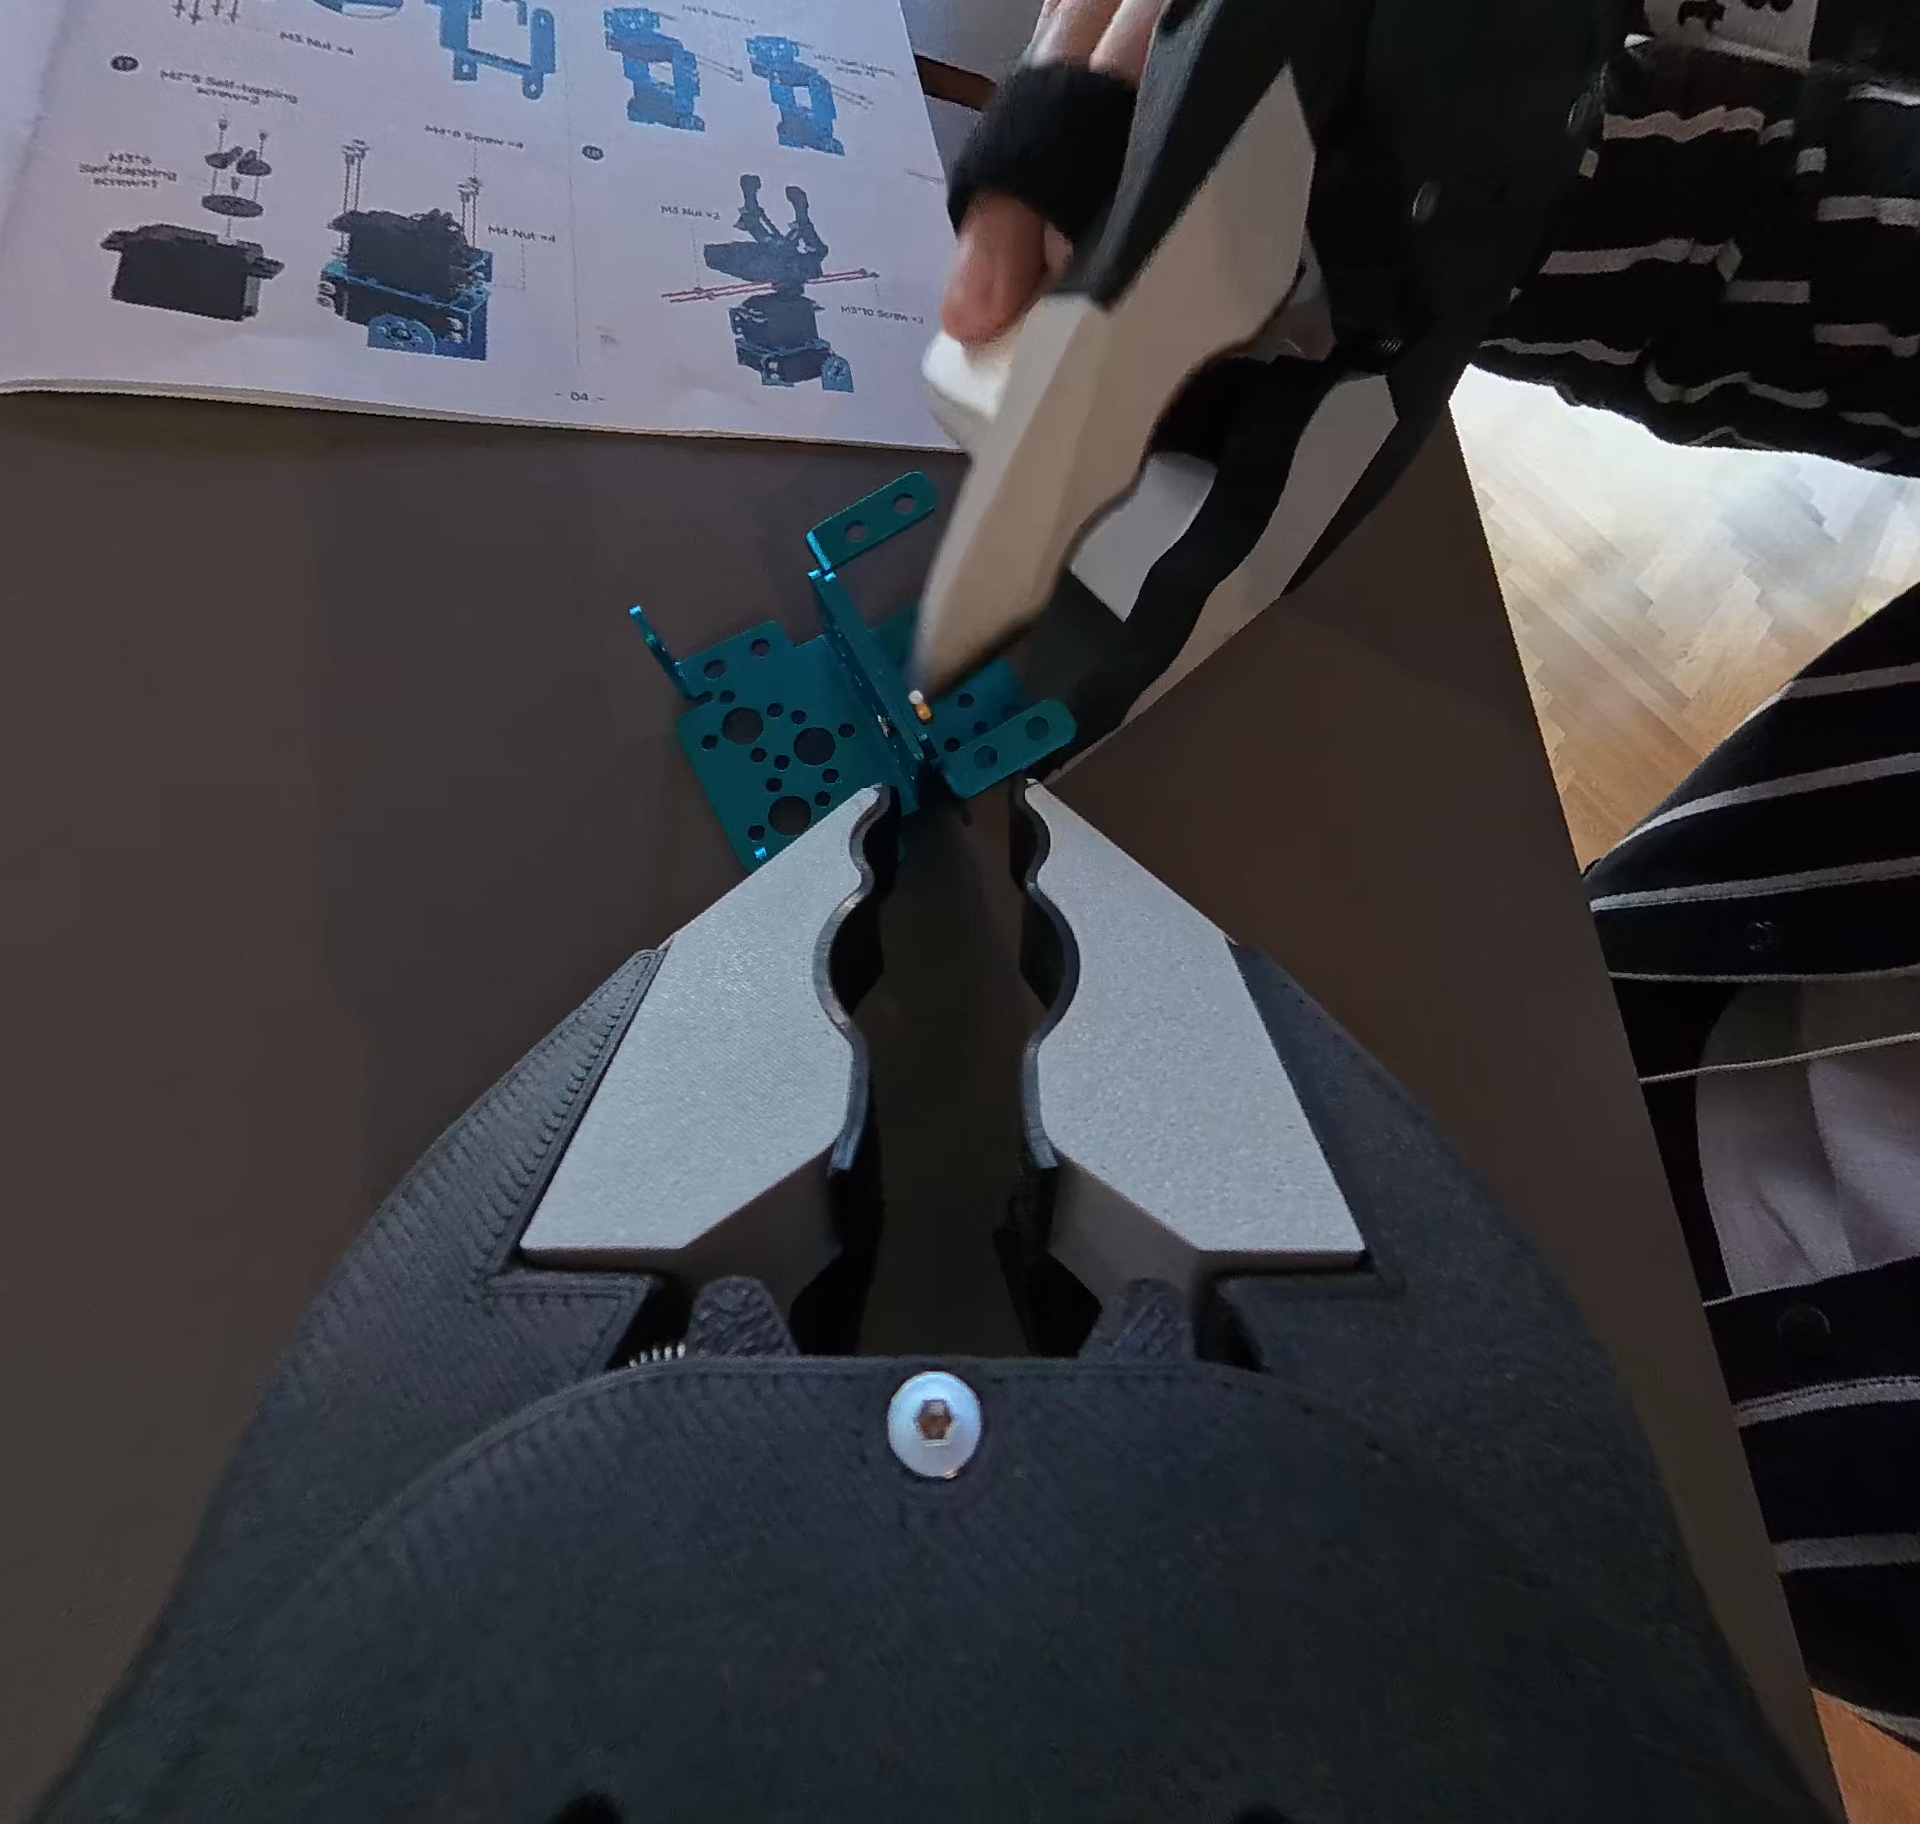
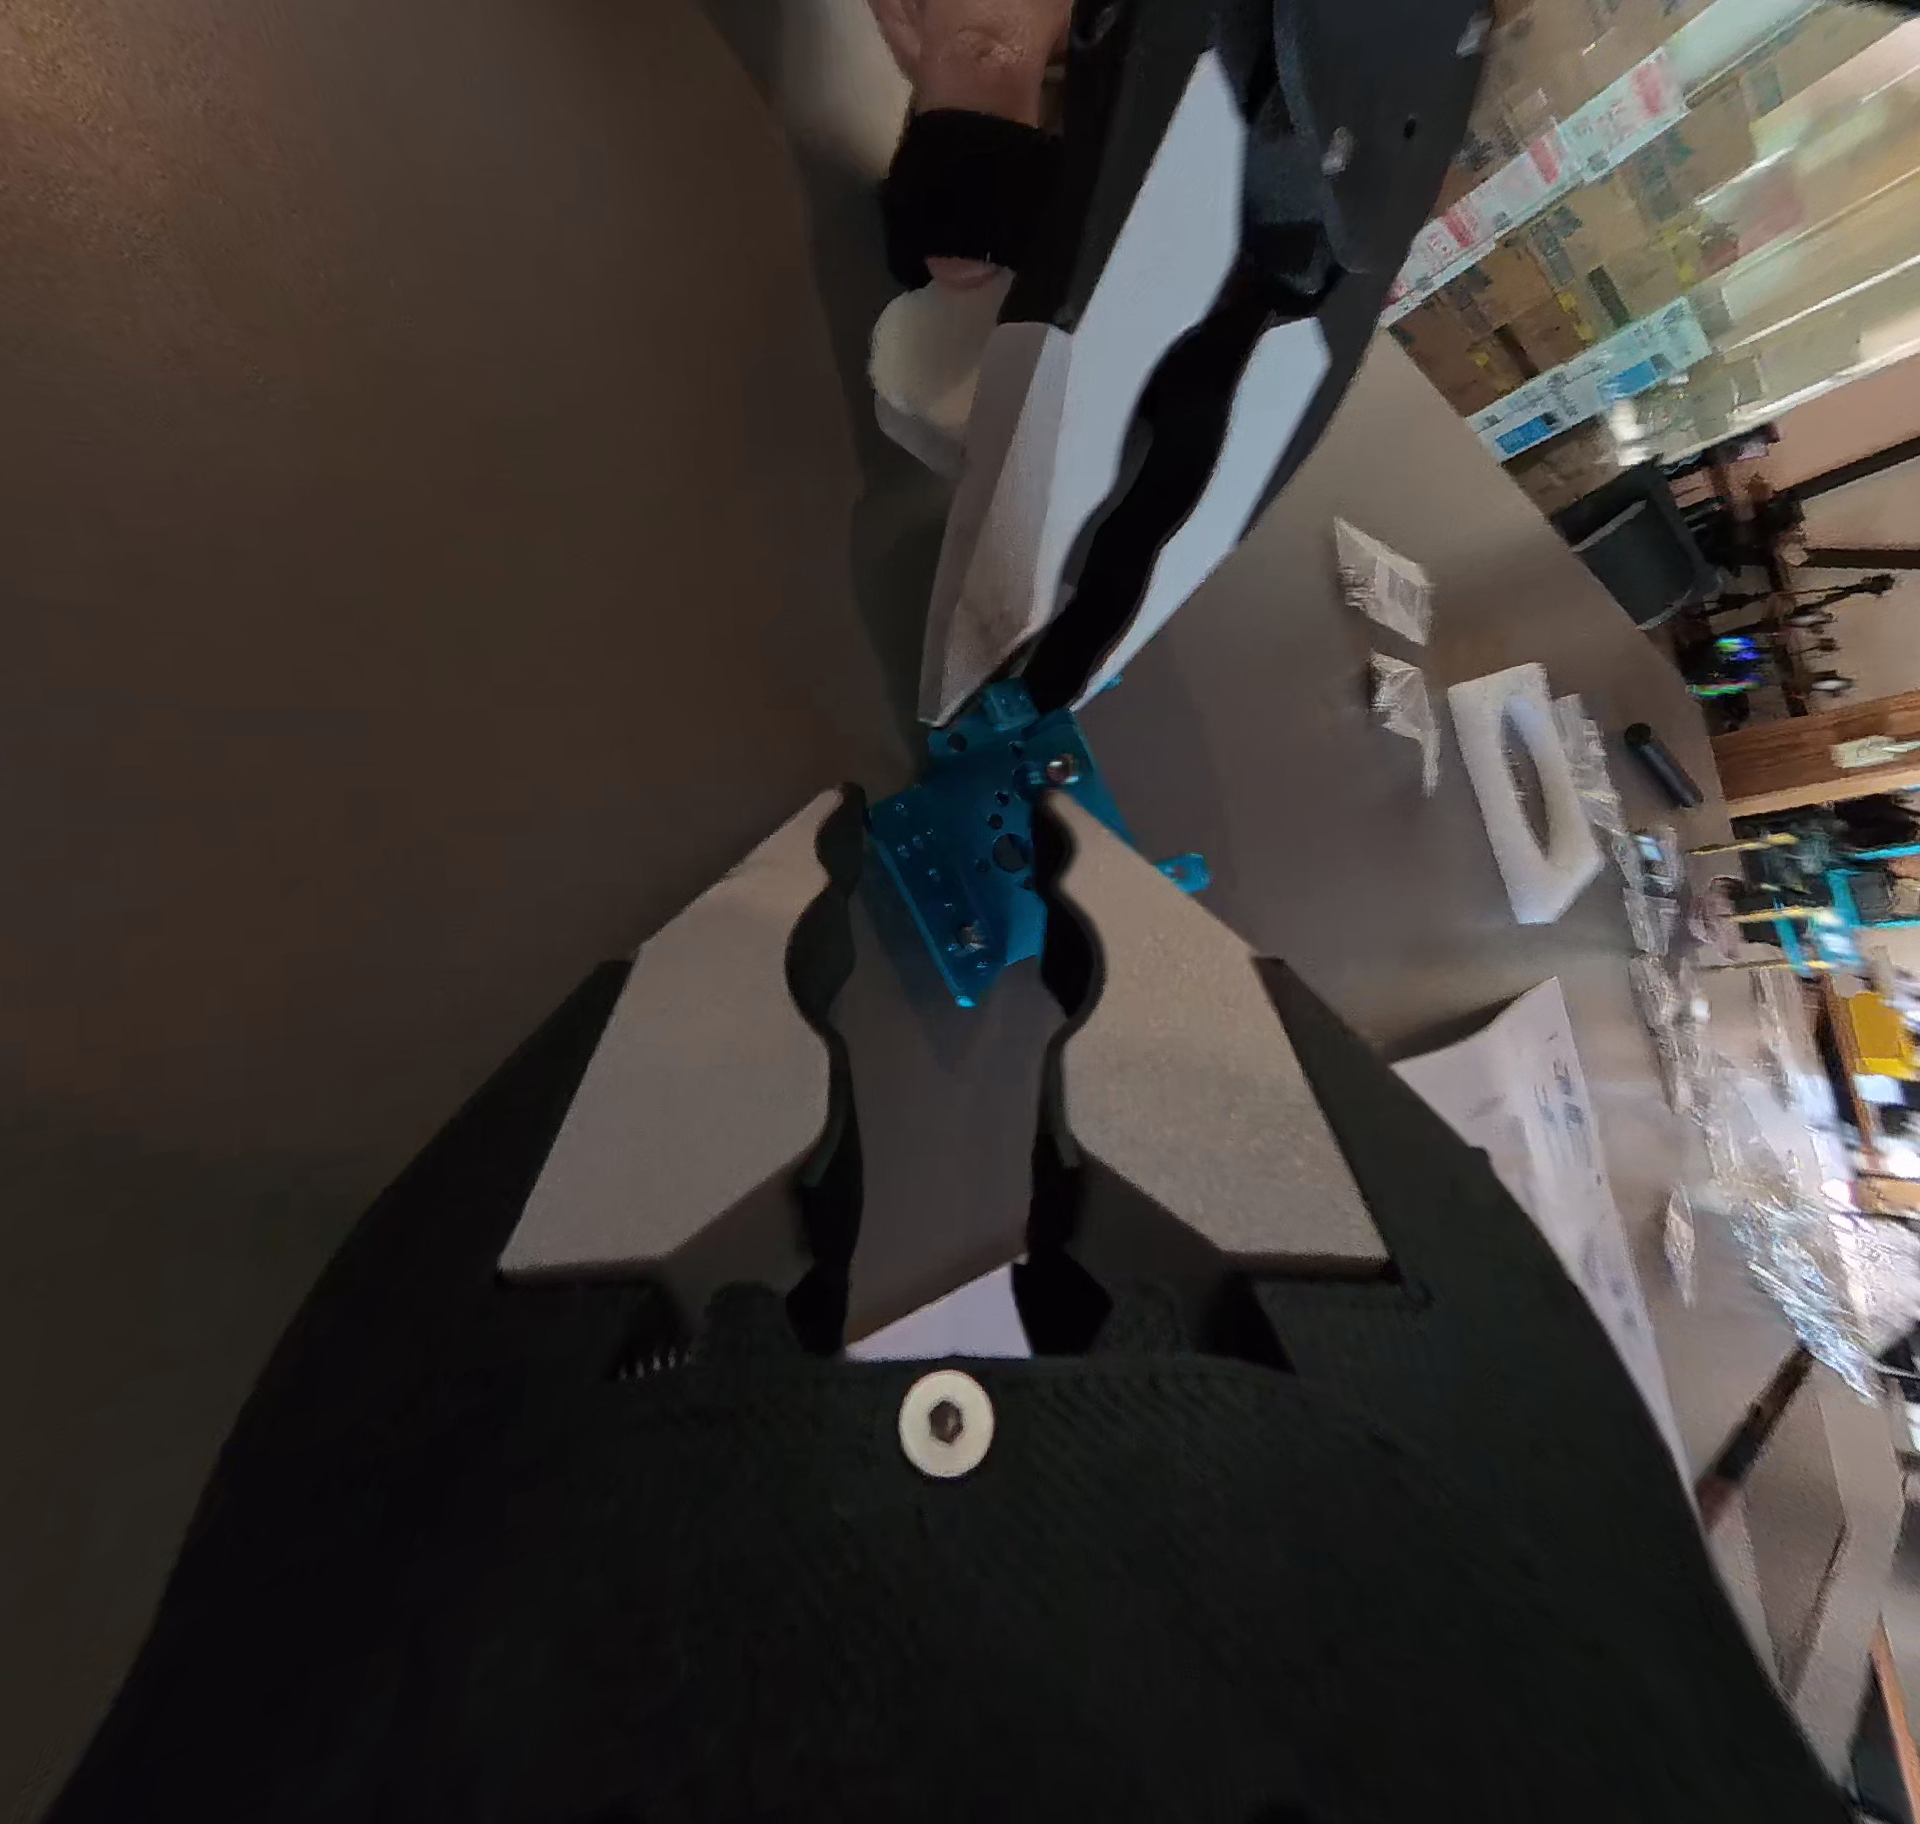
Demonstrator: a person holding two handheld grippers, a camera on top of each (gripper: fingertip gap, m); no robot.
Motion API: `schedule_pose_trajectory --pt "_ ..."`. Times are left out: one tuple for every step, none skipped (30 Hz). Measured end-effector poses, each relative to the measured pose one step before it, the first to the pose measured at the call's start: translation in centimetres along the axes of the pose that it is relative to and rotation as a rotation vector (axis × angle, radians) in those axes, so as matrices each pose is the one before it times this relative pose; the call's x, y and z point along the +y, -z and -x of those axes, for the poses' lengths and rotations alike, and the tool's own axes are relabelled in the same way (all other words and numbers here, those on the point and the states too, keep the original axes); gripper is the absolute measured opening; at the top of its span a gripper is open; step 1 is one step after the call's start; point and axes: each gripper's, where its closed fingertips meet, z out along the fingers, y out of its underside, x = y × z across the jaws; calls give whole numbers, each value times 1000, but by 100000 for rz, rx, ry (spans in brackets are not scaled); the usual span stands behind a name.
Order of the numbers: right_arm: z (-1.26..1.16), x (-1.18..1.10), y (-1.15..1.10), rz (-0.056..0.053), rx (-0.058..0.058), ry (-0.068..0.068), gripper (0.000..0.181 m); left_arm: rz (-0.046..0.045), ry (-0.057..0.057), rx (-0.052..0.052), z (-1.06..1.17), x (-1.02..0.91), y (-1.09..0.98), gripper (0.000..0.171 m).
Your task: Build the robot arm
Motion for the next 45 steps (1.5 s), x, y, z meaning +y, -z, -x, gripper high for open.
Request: schedule_pose_trajectory --pt "395 19 -38 141 -2019 86 23 -6 43 -59 15 -4 -1 20" --pt "-61 -14 27 358 984 1178 24 -2 54 43 -7 5 8 20" --pt "-47 0 54 302 947 1969 25 32 27 37 2 1 1 19" --pt "-27 54 96 445 812 2254 25 55 -67 84 -19 6 -3 19" --pt "-77 95 123 703 976 1938 25 25 -113 17 -7 2 -6 19" --pt "-179 -33 123 -135 1426 1101 26 -181 -82 -107 0 -29 9 18" --pt "-242 -124 93 -872 1553 132 29 -262 70 30 6 -36 25 18" --pt "-199 -134 30 -1069 1084 -298 34 -92 259 211 0 -4 9 18" --pt "-154 -47 -14 -744 835 -335 40 185 274 242 -4 19 -11 18" --pt "53 1 -33 -383 -352 -300 40 202 77 93 0 27 -15 17" --pt "46 37 -42 -120 -376 -628 41 221 -162 -29 -11 26 -21 18" --pt "-70 15 -28 -94 386 -291 42 69 -259 -159 -5 9 -16 18" --pt "-20 -106 5 -777 87 40 44 32 -173 -103 3 -1 1 18" --pt "93 -119 17 -891 -520 -203 44 -6 7 -4 0 -1 0 17" --pt "71 -94 66 -666 -574 -222 44 -34 158 101 8 -5 11 17" --pt "-146 -203 178 -1622 257 -695 45 -98 168 225 -10 -14 7 18" --pt "-301 -304 333 -2701 382 -1447 46 -83 91 245 -26 -5 10 18" --pt "-543 -188 433 -2611 1255 -2163 48 -52 16 -13 13 -6 4 18" --pt "-666 42 415 -1876 1190 -3495 52 22 -48 -174 16 2 -6 18" --pt "-485 194 333 -1455 -883 -6110 54 81 -156 -174 9 0 -3 18" --pt "-168 328 239 -740 -3501 -8231 51 108 -237 -183 6 10 -14 18" --pt "-267 393 167 288 -2608 -7735 51 4 -313 -256 -3 8 3 18" --pt "-295 284 145 -93 -1497 -5230 52 -11 -447 -292 -1 2 9 18" --pt "-123 198 106 -670 -2061 -3822 51 131 -609 -414 -3 26 14 18" --pt "105 188 75 -179 -3719 -3402 48 213 -678 -570 19 53 23 18" --pt "167 92 36 154 -4325 -2619 42 132 -708 -512 10 36 10 18" --pt "-189 33 -53 807 -2246 -2289 42 86 -541 -461 10 22 5 19" --pt "-279 7 -139 1685 -1851 -1352 42 56 -269 -321 16 -3 -10 18" --pt "148 -73 -193 1742 -4456 -406 42 27 -72 -188 10 5 -4 18" --pt "-141 0 -225 2578 -2609 48 42 -5 42 -89 9 -1 0 18" --pt "-278 -70 -215 2020 -1574 1510 42 -11 97 -107 20 0 6 18" --pt "119 -129 -226 1346 -4189 936 40 -25 85 -73 18 7 -1 18" --pt "-36 100 -208 3244 -3560 -526 39 -3 36 -8 8 -4 -1 18" --pt "-450 117 -131 3580 -512 774 39 6 -53 47 -12 4 2 18" --pt "-48 -45 -80 2325 -2543 2047 37 11 -201 87 -31 -2 2 19" --pt "330 -257 -88 1071 -5164 129 31 17 -347 18 -31 8 -9 19" --pt "19 -221 -91 1562 -3948 -1227 30 35 -438 -56 -37 0 6 19" --pt "-195 -165 -100 2202 -2601 -523 25 37 -544 39 -50 11 1 20" --pt "106 -114 -176 2583 -4127 143 19 45 -559 24 -47 12 2 20" --pt "-55 -14 -273 3471 -2834 -103 19 48 -393 -101 -20 11 8 20" --pt "3 151 -304 4314 -2928 -24 19 -47 -127 22 -11 5 7 20" --pt "225 362 -343 5117 -4332 -427 19 -221 -17 397 -47 -26 29 21" --pt "-96 390 -336 4923 -2235 -811 19 -430 113 402 -32 -53 42 21" --pt "-156 243 -323 3535 -1565 -645 20 -637 256 360 -22 -78 57 21" --pt "252 165 -297 2508 -3660 -948 19 -752 407 280 5 -85 71 21"
